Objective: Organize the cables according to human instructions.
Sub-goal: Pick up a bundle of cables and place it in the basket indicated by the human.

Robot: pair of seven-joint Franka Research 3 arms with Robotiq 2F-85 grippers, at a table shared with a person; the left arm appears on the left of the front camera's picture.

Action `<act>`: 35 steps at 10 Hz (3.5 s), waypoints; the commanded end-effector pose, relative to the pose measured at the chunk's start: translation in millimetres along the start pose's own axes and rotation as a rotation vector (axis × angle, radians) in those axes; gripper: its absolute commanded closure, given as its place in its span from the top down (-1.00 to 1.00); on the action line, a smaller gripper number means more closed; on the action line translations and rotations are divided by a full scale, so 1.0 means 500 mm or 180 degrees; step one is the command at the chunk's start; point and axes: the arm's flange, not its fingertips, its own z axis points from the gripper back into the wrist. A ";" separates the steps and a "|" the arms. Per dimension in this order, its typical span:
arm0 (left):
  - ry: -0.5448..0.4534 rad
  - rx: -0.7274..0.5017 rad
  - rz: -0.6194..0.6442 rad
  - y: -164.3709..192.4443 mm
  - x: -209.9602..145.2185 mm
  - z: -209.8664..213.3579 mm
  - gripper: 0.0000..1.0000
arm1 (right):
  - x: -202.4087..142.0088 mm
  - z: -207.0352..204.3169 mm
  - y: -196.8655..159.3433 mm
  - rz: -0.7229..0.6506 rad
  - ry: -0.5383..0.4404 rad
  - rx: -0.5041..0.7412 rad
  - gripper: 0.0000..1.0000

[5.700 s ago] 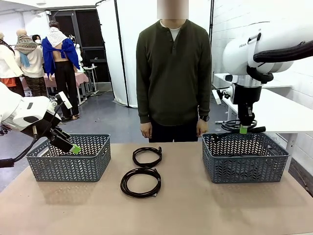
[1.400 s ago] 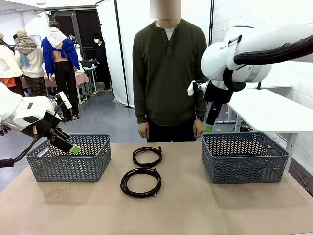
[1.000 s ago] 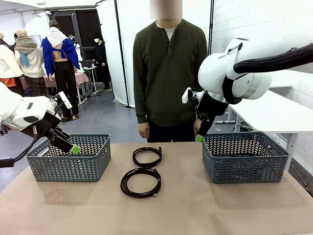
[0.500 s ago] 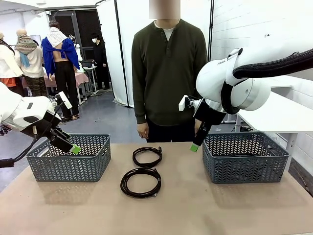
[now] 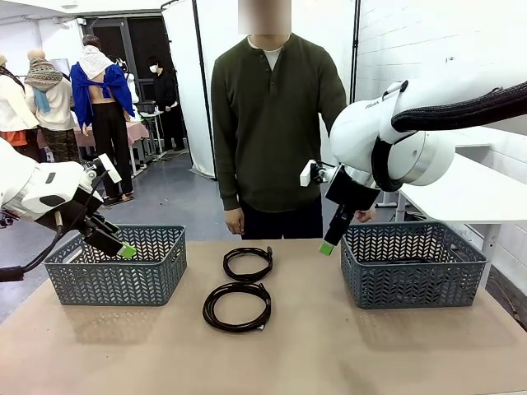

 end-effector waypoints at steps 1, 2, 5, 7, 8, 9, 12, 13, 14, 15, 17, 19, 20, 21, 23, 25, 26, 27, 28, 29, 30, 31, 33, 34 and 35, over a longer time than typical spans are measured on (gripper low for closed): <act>-0.0038 -0.0021 0.0022 0.003 -0.001 -0.003 1.00 | -0.003 0.001 -0.003 -0.0006 -0.0002 -0.0014 1.00; -0.0038 -0.0021 0.0022 0.003 -0.001 -0.003 1.00 | -0.003 0.001 -0.003 -0.0006 -0.0002 -0.0014 1.00; -0.0038 -0.0021 0.0022 0.003 -0.001 -0.003 1.00 | -0.003 0.001 -0.003 -0.0006 -0.0002 -0.0014 1.00; -0.0038 -0.0021 0.0022 0.003 -0.001 -0.003 1.00 | -0.003 0.001 -0.003 -0.0006 -0.0002 -0.0014 1.00; -0.0038 -0.0021 0.0022 0.003 -0.001 -0.003 1.00 | -0.003 0.001 -0.003 -0.0006 -0.0002 -0.0014 1.00; -0.0038 -0.0021 0.0022 0.003 -0.001 -0.003 1.00 | -0.003 0.001 -0.003 -0.0006 -0.0002 -0.0014 1.00; -0.0038 -0.0021 0.0022 0.003 -0.001 -0.003 1.00 | -0.003 0.001 -0.003 -0.0006 -0.0002 -0.0014 1.00; -0.0038 -0.0021 0.0022 0.003 -0.001 -0.003 1.00 | -0.003 0.001 -0.003 -0.0006 -0.0002 -0.0014 1.00; -0.0038 -0.0021 0.0022 0.003 -0.001 -0.003 1.00 | -0.003 0.001 -0.003 -0.0006 -0.0002 -0.0014 1.00; -0.0038 -0.0021 0.0022 0.003 -0.001 -0.003 1.00 | -0.003 0.001 -0.003 -0.0006 -0.0002 -0.0014 1.00; -0.0038 -0.0021 0.0022 0.003 -0.001 -0.003 1.00 | 0.029 -0.002 0.008 -0.0091 0.0066 -0.0005 1.00; -0.0038 -0.0021 0.0022 0.003 -0.001 -0.003 1.00 | 0.082 -0.014 0.017 -0.0347 0.0193 0.0005 1.00; -0.0038 -0.0021 0.0022 0.003 -0.001 -0.003 1.00 | 0.105 -0.026 0.022 -0.0508 0.0296 0.0040 1.00; -0.0038 -0.0021 0.0022 0.003 -0.001 -0.003 1.00 | 0.132 -0.040 0.029 -0.0738 0.0450 0.0033 1.00; -0.0038 -0.0021 0.0022 0.003 -0.001 -0.003 1.00 | 0.165 -0.068 0.042 -0.1176 0.0640 -0.0050 1.00; -0.0038 -0.0021 0.0022 0.003 -0.001 -0.003 1.00 | 0.183 -0.104 0.052 -0.1399 0.0609 0.0183 1.00; -0.0038 -0.0021 0.0022 0.003 -0.001 -0.003 1.00 | 0.191 -0.123 0.053 -0.1505 0.0570 0.0172 1.00; -0.0038 -0.0021 0.0022 0.003 -0.001 -0.003 1.00 | 0.196 -0.143 0.060 -0.1572 0.0491 0.0095 1.00; -0.0038 -0.0021 0.0022 0.003 -0.001 -0.003 1.00 | 0.193 -0.161 0.064 -0.1657 0.0509 0.0101 1.00; -0.0038 -0.0021 0.0022 0.003 -0.001 -0.003 1.00 | 0.192 -0.174 0.070 -0.1674 0.0555 0.0114 1.00; -0.0038 -0.0021 0.0022 0.003 -0.001 -0.003 1.00 | 0.185 -0.144 0.061 -0.1518 0.0592 0.0117 1.00; -0.0038 -0.0021 0.0022 0.003 -0.001 -0.003 1.00 | 0.185 -0.144 0.061 -0.1518 0.0592 0.0117 1.00; -0.0038 -0.0021 0.0022 0.003 -0.001 -0.003 1.00 | 0.185 -0.144 0.061 -0.1518 0.0592 0.0117 1.00; -0.0038 -0.0021 0.0022 0.003 -0.001 -0.003 1.00 | 0.185 -0.144 0.061 -0.1518 0.0592 0.0117 1.00; -0.0038 -0.0021 0.0022 0.003 -0.001 -0.003 1.00 | 0.185 -0.144 0.061 -0.1518 0.0592 0.0117 1.00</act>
